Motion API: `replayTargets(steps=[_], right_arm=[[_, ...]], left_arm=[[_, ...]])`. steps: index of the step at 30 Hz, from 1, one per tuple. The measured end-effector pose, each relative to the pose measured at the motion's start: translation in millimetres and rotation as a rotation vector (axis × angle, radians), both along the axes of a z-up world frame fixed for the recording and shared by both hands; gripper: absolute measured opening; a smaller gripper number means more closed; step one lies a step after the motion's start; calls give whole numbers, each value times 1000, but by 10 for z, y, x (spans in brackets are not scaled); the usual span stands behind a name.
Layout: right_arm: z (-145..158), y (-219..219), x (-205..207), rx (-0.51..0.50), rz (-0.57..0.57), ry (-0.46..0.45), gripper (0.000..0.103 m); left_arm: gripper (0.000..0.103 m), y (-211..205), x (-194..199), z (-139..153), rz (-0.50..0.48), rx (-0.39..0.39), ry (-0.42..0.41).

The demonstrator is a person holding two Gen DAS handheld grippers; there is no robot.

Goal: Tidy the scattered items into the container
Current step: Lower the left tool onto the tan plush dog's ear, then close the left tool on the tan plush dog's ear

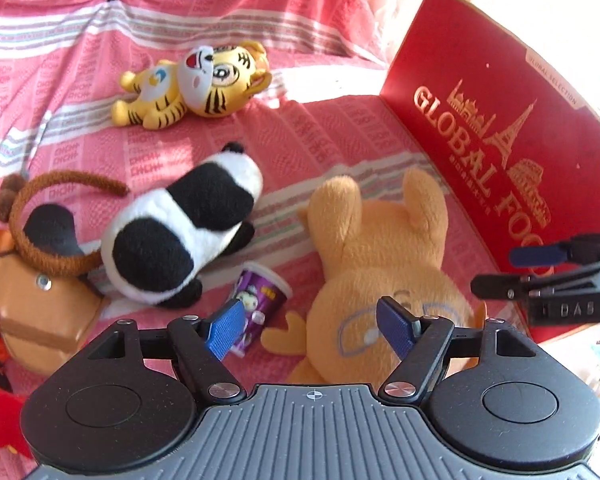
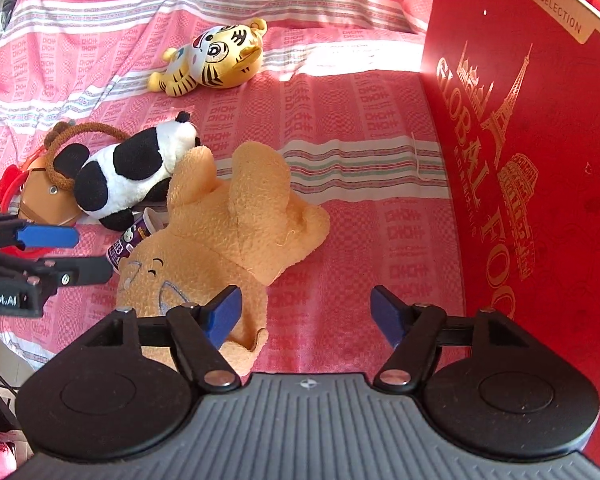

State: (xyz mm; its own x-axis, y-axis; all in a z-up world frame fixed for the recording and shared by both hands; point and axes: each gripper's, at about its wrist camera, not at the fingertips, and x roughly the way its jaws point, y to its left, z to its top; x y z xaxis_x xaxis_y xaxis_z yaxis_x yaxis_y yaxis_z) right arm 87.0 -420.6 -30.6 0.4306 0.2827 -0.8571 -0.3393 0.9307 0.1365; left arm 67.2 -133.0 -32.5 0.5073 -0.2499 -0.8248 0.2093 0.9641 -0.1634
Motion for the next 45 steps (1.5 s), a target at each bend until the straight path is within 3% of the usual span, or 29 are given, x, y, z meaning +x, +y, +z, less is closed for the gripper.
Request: replayTargets(steps=[5, 12, 14, 15, 16, 18, 27, 38, 45], right_arm=[[28, 53, 46, 3, -28, -3, 72], [56, 183, 188, 22, -18, -16, 72], [72, 210, 216, 26, -4, -26, 72], [79, 214, 230, 26, 2, -31, 73], [81, 214, 253, 25, 6, -33, 73], [79, 187, 296, 29, 7, -36, 73], [9, 99, 497, 137, 39, -12, 72], [-102, 208, 530, 157, 110, -38, 71], [9, 316, 376, 84, 98, -68, 71]], left_arm=[[83, -268, 369, 20, -26, 53, -46], [83, -452, 739, -212, -37, 75, 14], [76, -476, 781, -267, -34, 77, 31], [51, -478, 790, -277, -41, 55, 38], [35, -482, 799, -273, -46, 42, 46], [34, -514, 792, -251, -46, 67, 35], [36, -613, 798, -248, -31, 106, 47], [41, -481, 823, -293, -3, 113, 73], [60, -401, 901, -320, -100, 83, 79]])
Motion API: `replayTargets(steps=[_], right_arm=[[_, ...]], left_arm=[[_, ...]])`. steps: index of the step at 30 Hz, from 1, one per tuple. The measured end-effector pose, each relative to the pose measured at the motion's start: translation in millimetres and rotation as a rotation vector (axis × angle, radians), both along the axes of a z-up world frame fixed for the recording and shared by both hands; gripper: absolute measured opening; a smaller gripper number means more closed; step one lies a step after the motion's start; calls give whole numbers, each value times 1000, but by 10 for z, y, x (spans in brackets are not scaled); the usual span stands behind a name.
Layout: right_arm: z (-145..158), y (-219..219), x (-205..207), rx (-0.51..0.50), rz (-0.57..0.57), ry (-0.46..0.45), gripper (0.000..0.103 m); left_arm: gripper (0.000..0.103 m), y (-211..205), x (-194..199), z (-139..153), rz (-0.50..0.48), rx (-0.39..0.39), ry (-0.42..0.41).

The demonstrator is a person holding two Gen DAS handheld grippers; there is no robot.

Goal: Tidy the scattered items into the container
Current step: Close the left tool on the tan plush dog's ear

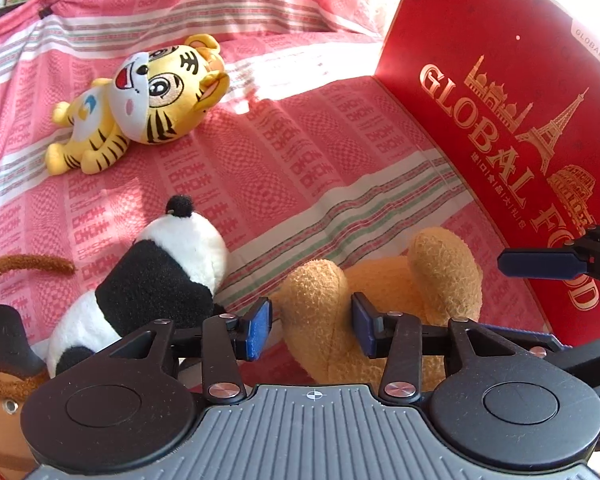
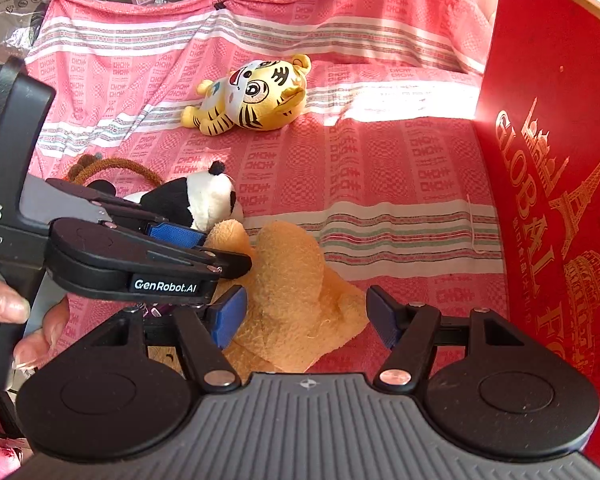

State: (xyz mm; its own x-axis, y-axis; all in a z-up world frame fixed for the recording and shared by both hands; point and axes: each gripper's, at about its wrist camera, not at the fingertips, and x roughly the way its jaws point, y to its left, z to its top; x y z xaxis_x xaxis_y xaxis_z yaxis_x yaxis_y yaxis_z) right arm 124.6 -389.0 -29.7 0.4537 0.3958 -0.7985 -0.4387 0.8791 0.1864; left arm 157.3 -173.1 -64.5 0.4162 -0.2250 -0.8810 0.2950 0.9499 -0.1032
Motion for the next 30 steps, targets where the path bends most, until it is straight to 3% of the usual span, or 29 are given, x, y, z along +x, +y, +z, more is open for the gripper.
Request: replayTargets(steps=[7, 14, 21, 23, 25, 27, 30], right_arm=[[29, 62, -24, -36, -100, -6, 71], [-60, 46, 14, -25, -209, 50, 72], [-116, 100, 97, 31, -183, 69, 74], [-146, 73, 141, 42, -184, 83, 74], [-164, 51, 174, 34, -179, 85, 72], [-168, 36, 185, 14, -152, 77, 65], [-189, -15, 209, 18, -140, 90, 62]], left_arm=[[69, 61, 87, -28, -102, -28, -4], [69, 165, 22, -15, -105, -24, -44], [63, 230, 18, -40, -89, -64, -13], [65, 227, 45, -49, -91, -72, -3], [73, 229, 57, -31, -88, -65, -11], [78, 250, 73, -17, -70, -83, -9], [78, 172, 82, -44, -79, -69, 1]])
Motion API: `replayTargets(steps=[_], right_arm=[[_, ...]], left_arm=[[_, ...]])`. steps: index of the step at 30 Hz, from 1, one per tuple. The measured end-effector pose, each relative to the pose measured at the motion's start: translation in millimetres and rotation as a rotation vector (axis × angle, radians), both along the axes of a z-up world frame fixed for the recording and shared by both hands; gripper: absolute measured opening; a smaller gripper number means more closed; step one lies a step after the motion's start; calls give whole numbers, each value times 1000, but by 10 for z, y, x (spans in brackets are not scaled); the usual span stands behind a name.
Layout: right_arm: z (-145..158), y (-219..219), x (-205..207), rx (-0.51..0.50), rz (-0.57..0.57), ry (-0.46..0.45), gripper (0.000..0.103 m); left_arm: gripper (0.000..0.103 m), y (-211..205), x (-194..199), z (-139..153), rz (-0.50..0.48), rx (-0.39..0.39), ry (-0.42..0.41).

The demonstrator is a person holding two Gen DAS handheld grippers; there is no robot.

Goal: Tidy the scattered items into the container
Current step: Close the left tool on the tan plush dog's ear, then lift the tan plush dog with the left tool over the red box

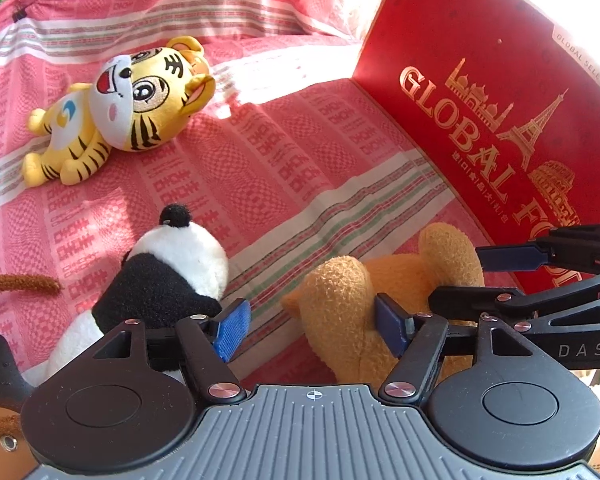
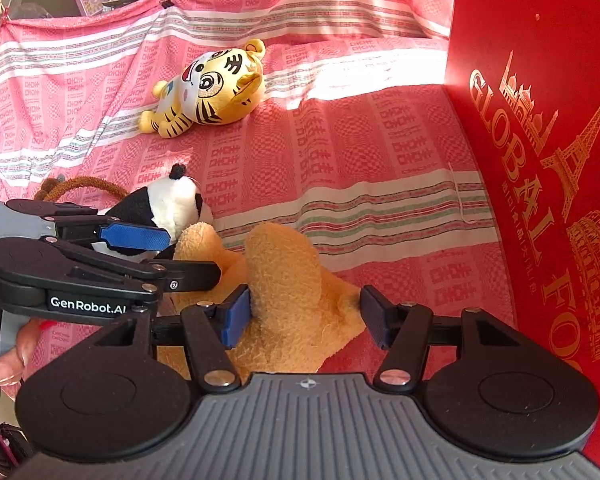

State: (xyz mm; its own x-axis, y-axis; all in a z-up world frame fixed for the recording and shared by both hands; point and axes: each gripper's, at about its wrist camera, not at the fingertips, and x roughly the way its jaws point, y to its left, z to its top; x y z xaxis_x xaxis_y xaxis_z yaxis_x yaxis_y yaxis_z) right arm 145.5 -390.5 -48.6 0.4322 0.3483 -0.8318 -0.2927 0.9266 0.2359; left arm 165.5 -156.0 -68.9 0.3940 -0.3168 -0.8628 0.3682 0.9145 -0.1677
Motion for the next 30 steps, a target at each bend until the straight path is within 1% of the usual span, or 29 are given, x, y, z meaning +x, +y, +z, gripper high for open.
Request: replayTargets(steps=[3, 5, 7, 8, 9, 10, 12, 14, 15, 16, 17, 19, 21, 24, 25, 26, 27, 28, 29, 30], right_arm=[[10, -34, 16, 32, -7, 20, 59], [13, -44, 39, 40, -10, 29, 59], [6, -59, 59, 50, -15, 40, 59], [5, -71, 72, 61, -21, 47, 59], [8, -94, 88, 83, -29, 56, 59], [12, -115, 101, 103, -36, 66, 59], [13, -119, 115, 99, -28, 69, 57], [-1, -97, 99, 77, -8, 58, 57], [-10, -87, 91, 72, -2, 56, 57], [-20, -76, 81, 67, 3, 53, 57], [-27, -62, 71, 63, 8, 47, 57], [-16, -32, 51, 50, 23, 34, 56], [7, 15, 25, 27, 52, 17, 56], [34, 110, -29, -14, 98, -17, 54], [39, 119, -34, -19, 105, -22, 53], [40, 108, -33, -9, 105, -19, 49], [40, 93, -26, 1, 102, -15, 46], [41, 79, -17, 10, 101, -10, 44], [45, 59, -7, 20, 96, -5, 39], [51, 39, 0, 36, 92, 0, 28]], left_arm=[[78, -102, 23, -15, 7, 29, -4], [72, -108, 77, -29, 16, 5, 18], [59, -122, 99, -37, 4, -20, 40], [55, -144, 90, -28, -12, -16, 34], [48, -176, 66, -20, -31, -2, 20], [37, -202, 46, -15, -39, 19, 4], [35, -214, 20, -13, -42, 34, -8], [35, -197, 15, -10, -30, 28, 0], [40, -198, 15, -8, -33, 31, 0], [50, -200, 15, -11, -32, 37, -1], [56, -202, 16, -17, -28, 51, -4], [70, -185, 27, -35, -16, 78, -6], [75, -142, 53, -55, 8, 94, 7], [74, -126, 65, -56, 14, 102, 22], [72, -130, 64, -53, 13, 105, 24], [70, -140, 56, -49, 10, 106, 25], [58, -147, 52, -45, 5, 96, 29], [37, -153, 49, -38, -2, 83, 34], [34, -166, 43, -26, -10, 65, 40], [33, -192, 29, -8, -10, 68, 31]])
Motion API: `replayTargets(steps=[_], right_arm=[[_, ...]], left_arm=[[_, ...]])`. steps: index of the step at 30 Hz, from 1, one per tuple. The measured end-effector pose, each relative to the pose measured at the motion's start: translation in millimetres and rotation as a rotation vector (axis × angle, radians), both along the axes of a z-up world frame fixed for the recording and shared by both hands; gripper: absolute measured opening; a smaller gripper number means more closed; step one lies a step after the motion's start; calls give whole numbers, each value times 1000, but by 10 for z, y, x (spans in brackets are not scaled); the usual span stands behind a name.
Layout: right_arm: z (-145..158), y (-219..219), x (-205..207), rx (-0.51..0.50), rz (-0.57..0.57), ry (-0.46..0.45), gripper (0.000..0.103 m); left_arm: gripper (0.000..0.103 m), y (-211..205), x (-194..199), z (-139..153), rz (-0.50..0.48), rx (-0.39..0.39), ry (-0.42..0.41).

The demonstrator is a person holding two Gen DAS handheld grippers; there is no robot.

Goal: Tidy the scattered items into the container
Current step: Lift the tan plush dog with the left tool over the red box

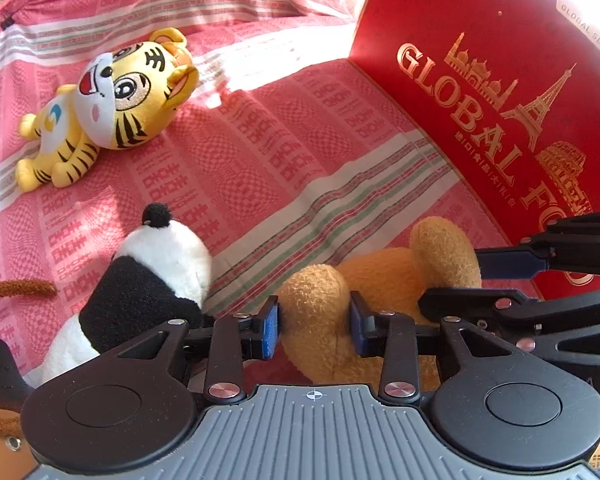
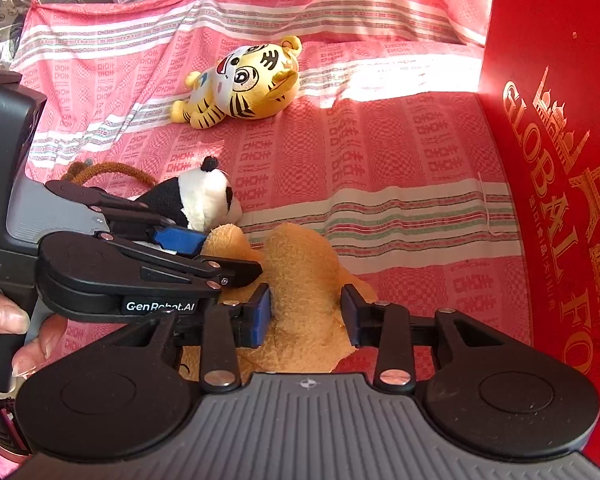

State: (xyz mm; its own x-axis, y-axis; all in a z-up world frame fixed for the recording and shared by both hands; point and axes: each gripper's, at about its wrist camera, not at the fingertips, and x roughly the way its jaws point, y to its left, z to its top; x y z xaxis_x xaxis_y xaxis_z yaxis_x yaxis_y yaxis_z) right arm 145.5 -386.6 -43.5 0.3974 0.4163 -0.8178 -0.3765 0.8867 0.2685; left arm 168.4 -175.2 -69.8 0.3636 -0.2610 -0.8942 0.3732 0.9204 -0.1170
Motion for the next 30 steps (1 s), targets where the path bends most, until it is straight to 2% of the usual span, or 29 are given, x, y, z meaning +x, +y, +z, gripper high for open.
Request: replayTargets(steps=[4, 11, 21, 30], right_arm=[[8, -5, -14, 20, -18, 13, 28], [93, -22, -77, 38, -25, 6, 28], [458, -52, -58, 81, -20, -73, 28], [812, -133, 94, 92, -10, -157, 28]], left_arm=[[29, -65, -61, 23, -8, 25, -27], [27, -38, -125, 151, 3, 12, -44], [27, 8, -89, 579, 35, -23, -109], [27, -126, 63, 1007, 64, -15, -198]])
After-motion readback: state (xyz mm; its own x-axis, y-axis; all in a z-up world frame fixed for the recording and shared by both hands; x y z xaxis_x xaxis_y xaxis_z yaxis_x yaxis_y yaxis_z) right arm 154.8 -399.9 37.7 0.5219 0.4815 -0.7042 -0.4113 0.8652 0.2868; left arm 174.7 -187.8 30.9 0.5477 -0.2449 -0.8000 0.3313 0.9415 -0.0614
